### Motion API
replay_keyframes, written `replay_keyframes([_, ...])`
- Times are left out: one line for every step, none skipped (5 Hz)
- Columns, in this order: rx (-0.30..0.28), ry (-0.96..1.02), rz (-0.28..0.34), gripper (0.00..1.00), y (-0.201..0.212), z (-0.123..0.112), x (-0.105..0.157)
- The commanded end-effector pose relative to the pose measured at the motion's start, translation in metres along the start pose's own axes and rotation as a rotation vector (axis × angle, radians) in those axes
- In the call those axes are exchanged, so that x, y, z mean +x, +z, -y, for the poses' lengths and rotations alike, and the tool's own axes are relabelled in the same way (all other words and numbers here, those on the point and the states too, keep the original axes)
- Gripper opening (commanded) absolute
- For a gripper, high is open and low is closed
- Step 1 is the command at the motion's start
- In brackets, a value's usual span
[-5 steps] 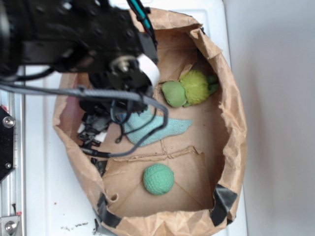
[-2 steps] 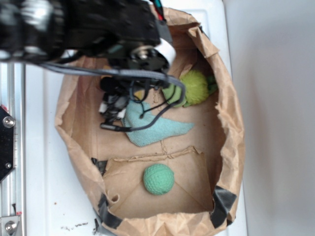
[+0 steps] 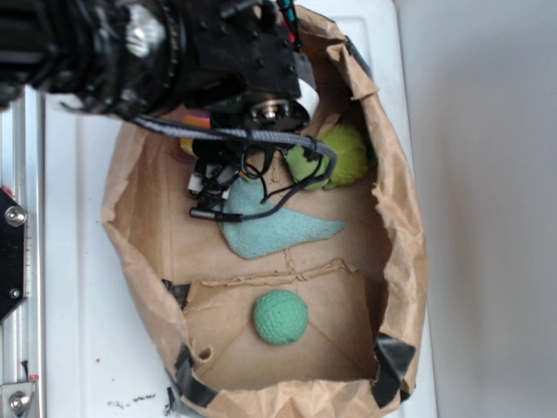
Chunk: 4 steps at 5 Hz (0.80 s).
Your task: Grab the green sponge.
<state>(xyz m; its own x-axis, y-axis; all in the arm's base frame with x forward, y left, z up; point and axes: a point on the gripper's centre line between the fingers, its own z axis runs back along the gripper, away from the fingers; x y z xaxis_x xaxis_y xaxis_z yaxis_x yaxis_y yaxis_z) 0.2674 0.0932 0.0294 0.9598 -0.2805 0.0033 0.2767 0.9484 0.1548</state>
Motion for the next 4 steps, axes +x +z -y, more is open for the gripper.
replay_keyframes([0.033,-0.025,0.057,0.00,0.018,0.000,0.007])
replay_keyframes([0.012,-0.025,0.083,0.00,0.036,-0.001,0.004])
replay_keyframes([-0.039,-0.014,0.136,0.00,0.067,0.000,0.002])
replay_keyframes([-0.075,-0.015,0.166,0.00,0.085,0.008,0.007])
